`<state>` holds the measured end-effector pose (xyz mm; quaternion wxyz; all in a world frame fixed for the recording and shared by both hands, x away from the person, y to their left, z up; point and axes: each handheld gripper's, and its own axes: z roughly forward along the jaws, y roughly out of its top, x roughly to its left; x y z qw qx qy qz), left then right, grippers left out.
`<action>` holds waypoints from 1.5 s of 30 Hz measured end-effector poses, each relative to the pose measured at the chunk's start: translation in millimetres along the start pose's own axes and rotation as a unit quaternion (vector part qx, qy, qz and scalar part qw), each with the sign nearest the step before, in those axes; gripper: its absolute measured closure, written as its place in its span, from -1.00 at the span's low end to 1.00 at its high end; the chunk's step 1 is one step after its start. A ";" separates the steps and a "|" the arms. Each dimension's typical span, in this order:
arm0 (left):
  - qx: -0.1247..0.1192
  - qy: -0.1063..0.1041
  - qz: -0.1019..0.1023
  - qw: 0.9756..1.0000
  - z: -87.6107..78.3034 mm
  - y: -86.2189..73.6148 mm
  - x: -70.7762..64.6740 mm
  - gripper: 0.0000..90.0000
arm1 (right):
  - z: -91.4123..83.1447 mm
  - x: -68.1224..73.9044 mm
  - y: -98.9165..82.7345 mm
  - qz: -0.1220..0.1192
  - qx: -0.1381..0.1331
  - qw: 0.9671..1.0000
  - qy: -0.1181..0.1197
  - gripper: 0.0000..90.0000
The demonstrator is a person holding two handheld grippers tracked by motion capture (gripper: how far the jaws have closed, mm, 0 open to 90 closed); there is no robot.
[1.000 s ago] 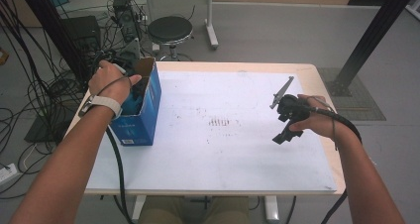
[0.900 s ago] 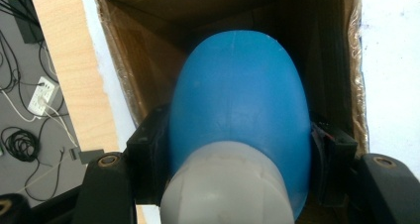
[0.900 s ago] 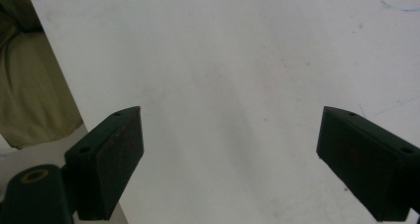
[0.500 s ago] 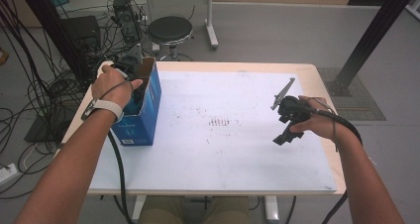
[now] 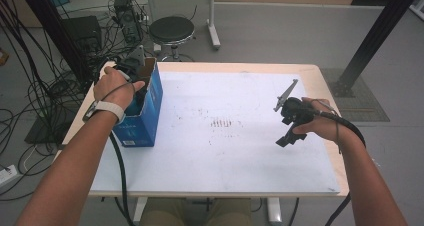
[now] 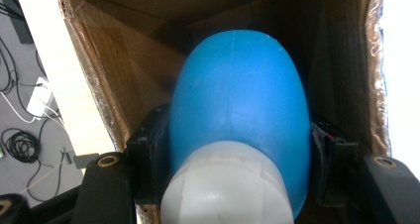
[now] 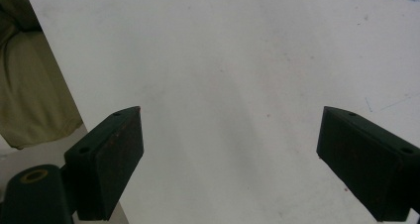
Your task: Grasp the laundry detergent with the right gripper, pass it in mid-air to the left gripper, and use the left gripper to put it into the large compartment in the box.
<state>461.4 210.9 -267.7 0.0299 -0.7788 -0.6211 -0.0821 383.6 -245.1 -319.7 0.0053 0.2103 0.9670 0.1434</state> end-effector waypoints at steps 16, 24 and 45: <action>0.001 -0.004 0.001 1.000 -0.4 1.0 -0.4 -0.16 | 1.3 0.9 -1.7 -0.001 0.001 1.000 0.000 -0.76; 0.001 -0.007 -0.001 1.000 -0.5 0.8 -0.1 -0.16 | 1.5 1.3 -0.1 -0.001 0.004 1.000 0.001 -0.76; -0.001 -0.007 -0.001 1.000 -0.4 -0.1 -0.1 -0.16 | 1.1 2.6 1.5 -0.005 0.003 1.000 -0.001 -0.76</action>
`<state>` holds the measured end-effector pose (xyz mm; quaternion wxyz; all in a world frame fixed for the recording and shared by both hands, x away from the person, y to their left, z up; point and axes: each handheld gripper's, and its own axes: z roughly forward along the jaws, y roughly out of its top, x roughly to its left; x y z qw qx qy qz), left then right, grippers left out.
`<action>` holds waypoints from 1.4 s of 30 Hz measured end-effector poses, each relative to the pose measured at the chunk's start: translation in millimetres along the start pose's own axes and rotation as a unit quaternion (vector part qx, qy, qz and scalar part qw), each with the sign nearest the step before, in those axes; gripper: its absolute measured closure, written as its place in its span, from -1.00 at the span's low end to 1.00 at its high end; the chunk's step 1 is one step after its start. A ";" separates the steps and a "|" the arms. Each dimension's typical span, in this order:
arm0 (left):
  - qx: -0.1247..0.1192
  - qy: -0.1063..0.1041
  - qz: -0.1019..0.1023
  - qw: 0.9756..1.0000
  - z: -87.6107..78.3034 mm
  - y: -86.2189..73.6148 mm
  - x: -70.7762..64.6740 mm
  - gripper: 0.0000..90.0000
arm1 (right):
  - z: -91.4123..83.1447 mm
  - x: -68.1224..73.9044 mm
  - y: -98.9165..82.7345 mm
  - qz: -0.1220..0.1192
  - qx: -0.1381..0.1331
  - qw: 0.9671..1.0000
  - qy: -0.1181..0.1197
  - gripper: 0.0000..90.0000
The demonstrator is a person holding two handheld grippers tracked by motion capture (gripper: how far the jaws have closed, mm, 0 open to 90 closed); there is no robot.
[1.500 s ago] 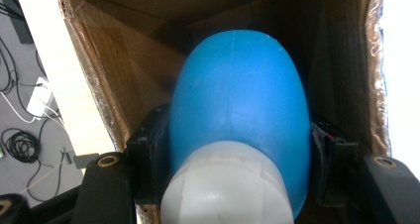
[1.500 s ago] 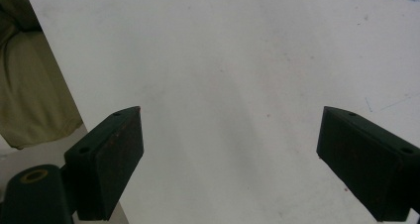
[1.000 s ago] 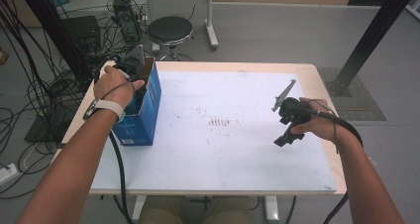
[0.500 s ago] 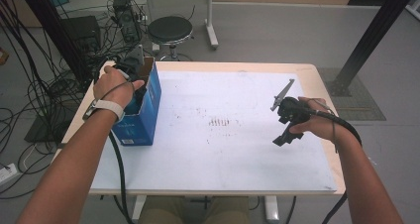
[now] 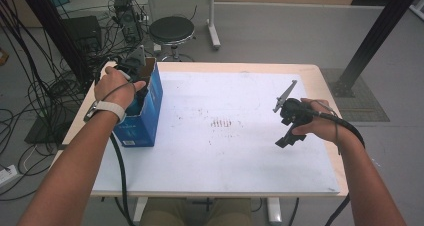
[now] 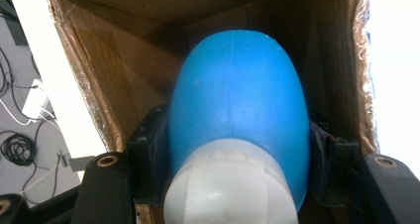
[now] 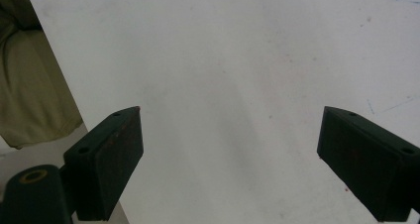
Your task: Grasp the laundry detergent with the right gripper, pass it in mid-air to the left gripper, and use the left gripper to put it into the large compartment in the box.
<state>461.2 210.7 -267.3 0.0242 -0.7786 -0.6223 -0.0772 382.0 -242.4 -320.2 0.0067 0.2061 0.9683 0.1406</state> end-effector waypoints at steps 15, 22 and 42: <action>-0.002 0.001 0.002 1.000 -0.1 -0.9 -0.1 -0.16 | -1.4 0.6 -0.4 0.000 -0.003 1.000 -0.002 -0.76; -0.002 0.001 0.003 1.000 -0.4 -1.2 -0.5 -0.16 | -2.1 1.1 -1.5 0.002 -0.003 1.000 -0.002 -0.76; -0.003 -0.002 0.001 1.000 -0.5 -1.4 0.2 -0.16 | -1.3 1.7 -0.3 0.001 -0.003 1.000 -0.002 -0.76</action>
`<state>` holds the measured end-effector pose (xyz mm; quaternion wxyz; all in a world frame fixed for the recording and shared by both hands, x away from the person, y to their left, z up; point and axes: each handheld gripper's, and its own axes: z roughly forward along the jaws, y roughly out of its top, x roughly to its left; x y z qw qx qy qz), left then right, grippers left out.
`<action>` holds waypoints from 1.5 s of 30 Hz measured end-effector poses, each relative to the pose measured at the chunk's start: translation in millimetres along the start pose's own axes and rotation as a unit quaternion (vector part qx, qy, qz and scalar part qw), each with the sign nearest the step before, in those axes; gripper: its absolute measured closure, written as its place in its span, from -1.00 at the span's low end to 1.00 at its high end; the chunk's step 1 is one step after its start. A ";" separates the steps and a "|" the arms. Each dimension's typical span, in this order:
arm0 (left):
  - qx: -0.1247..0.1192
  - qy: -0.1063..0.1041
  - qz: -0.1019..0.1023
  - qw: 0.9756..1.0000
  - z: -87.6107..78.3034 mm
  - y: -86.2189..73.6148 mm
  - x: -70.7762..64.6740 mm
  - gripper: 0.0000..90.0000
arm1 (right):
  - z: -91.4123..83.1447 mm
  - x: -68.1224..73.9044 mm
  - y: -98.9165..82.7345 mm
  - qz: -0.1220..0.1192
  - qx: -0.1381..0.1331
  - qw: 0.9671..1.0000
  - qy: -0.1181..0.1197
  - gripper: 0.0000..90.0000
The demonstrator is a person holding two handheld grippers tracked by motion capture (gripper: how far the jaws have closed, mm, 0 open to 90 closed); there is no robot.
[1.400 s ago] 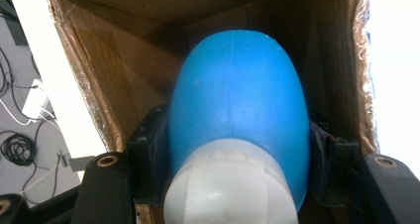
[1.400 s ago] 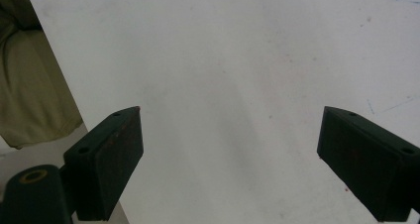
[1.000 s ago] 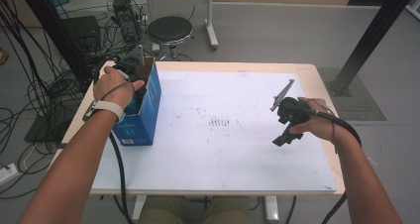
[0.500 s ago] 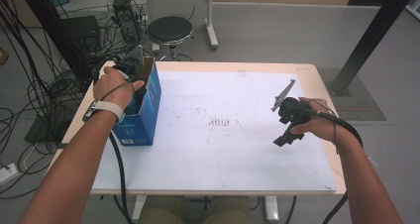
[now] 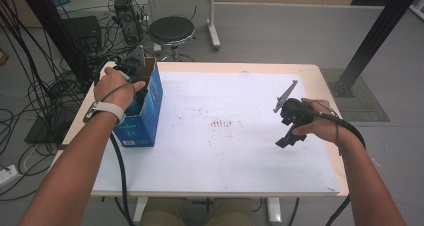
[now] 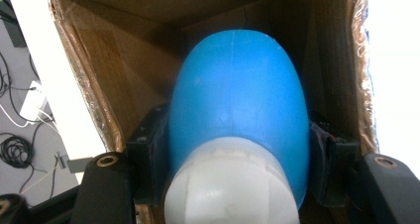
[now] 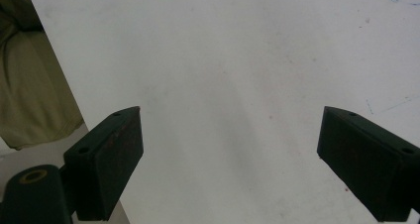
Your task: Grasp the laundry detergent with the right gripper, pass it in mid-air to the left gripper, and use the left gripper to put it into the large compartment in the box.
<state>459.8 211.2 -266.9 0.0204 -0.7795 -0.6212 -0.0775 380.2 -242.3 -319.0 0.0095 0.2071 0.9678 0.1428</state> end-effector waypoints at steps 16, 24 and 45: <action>-0.007 -0.005 0.000 1.000 0.2 -0.1 0.9 -0.17 | 1.7 0.0 1.0 -0.002 0.001 1.000 0.002 -0.77; -0.011 -0.006 0.003 1.000 0.5 0.0 0.2 -0.17 | 2.3 0.6 -0.7 0.000 0.002 1.000 0.003 -0.78; -0.025 -0.030 0.003 0.999 1.0 -3.9 10.8 -0.45 | 3.0 1.7 -2.4 0.003 0.003 1.000 0.004 -0.78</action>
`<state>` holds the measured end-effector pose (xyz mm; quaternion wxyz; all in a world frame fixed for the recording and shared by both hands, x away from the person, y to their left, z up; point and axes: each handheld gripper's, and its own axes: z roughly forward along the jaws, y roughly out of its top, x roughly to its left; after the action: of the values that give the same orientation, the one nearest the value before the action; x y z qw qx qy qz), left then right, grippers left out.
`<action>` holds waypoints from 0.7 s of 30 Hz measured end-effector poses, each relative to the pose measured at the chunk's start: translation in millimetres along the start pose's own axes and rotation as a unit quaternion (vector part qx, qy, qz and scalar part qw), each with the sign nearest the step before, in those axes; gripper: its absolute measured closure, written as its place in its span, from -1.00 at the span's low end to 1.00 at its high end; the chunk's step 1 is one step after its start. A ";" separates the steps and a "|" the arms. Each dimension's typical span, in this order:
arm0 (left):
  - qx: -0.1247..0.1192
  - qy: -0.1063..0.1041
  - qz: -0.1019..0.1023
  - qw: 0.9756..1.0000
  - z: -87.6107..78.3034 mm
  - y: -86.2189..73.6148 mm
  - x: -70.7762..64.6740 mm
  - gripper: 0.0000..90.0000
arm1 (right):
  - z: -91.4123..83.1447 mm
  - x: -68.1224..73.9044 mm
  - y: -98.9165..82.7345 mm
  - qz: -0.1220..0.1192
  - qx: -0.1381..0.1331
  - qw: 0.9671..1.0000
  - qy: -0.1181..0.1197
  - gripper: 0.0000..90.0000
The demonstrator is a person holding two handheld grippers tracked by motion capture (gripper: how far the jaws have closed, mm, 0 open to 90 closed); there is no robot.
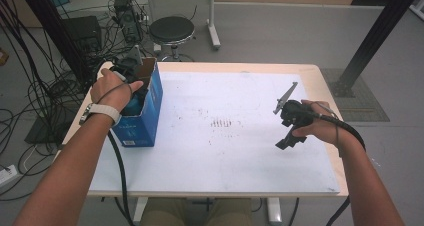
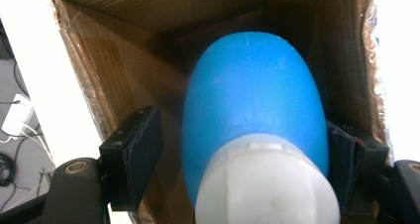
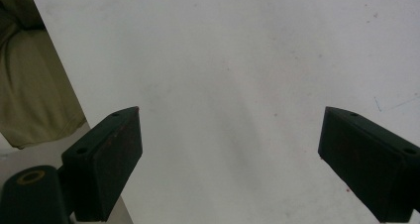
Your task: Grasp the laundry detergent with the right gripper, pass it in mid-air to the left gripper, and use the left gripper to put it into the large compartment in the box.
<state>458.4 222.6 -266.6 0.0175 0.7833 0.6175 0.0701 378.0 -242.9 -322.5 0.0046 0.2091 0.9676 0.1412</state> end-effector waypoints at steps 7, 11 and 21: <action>-0.008 -0.010 0.002 1.000 -6.6 -1.8 2.9 -0.47 | 1.1 1.2 2.5 -0.003 0.000 1.000 0.002 -0.78; -0.016 -0.025 -0.001 1.000 -12.2 -2.5 4.8 -0.56 | 0.5 1.3 3.1 -0.004 0.001 1.000 0.002 -0.78; -0.030 -0.051 0.015 0.998 -33.4 -2.1 3.5 -0.75 | -0.9 2.0 3.0 -0.004 0.002 1.000 -0.001 -0.78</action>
<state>452.8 224.5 -233.5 0.0713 0.7940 0.6017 0.0493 377.3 -239.7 -320.7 0.0054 0.2053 0.9688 0.1387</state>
